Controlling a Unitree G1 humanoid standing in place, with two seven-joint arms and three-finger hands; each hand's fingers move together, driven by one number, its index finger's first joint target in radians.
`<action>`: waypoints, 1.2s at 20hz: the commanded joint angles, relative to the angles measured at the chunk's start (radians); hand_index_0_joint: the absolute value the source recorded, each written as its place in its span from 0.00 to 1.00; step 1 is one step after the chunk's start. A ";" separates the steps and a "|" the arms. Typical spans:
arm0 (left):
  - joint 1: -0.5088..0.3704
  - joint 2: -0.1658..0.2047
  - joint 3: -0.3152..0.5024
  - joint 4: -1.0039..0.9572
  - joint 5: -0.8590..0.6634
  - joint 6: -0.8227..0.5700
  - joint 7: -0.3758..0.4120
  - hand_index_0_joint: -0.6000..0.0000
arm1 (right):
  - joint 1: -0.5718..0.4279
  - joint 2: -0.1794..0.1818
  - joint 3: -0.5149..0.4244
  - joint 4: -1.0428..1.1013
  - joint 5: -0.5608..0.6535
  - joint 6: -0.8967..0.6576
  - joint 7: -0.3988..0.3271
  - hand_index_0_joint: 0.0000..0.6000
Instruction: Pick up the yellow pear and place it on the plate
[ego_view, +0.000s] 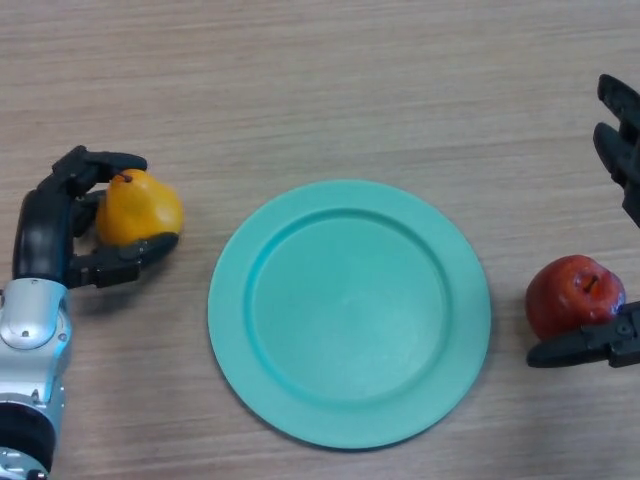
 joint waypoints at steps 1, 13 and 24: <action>-0.010 0.062 0.020 -0.117 0.048 -0.001 0.053 0.83 | -0.016 -0.021 -0.051 -0.054 0.047 -0.124 -0.037 0.00; 0.222 0.078 0.108 -0.821 0.033 0.473 0.079 1.00 | -0.036 -0.025 -0.041 -0.061 0.049 -0.108 -0.022 0.00; 0.388 0.055 0.204 -1.318 -0.015 0.584 0.042 1.00 | -0.068 -0.044 -0.043 0.000 0.053 -0.171 -0.005 0.00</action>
